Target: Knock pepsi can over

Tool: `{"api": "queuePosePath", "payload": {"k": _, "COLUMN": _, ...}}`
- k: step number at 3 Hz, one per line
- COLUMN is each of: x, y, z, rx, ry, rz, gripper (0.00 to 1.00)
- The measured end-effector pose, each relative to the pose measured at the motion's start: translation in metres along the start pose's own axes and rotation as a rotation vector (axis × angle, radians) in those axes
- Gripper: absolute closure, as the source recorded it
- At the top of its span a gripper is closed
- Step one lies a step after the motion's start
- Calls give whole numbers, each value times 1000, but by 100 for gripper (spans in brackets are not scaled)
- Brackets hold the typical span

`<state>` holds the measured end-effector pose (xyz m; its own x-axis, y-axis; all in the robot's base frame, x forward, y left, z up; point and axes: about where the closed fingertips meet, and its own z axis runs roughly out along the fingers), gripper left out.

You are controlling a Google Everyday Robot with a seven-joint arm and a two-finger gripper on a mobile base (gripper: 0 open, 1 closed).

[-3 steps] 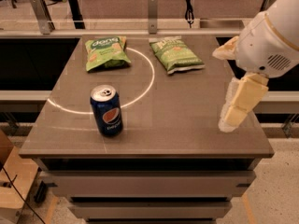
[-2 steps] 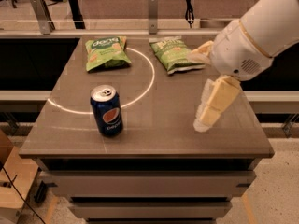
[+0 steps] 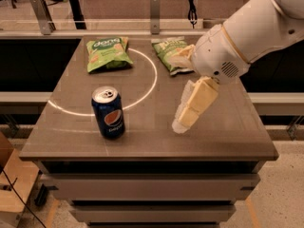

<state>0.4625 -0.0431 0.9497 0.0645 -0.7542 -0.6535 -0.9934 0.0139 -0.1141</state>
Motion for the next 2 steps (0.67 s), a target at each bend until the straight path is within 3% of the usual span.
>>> {"api": "queuePosePath", "payload": {"k": 1, "x": -1, "y": -7, "z": 12, "rx": 21, "ry": -35, "rz": 18, "gripper": 0}}
{"api": "queuePosePath", "payload": {"k": 2, "x": -9, "y": -21, "z": 44, "rx": 10, "ry": -119, "rz": 22, "gripper": 0}}
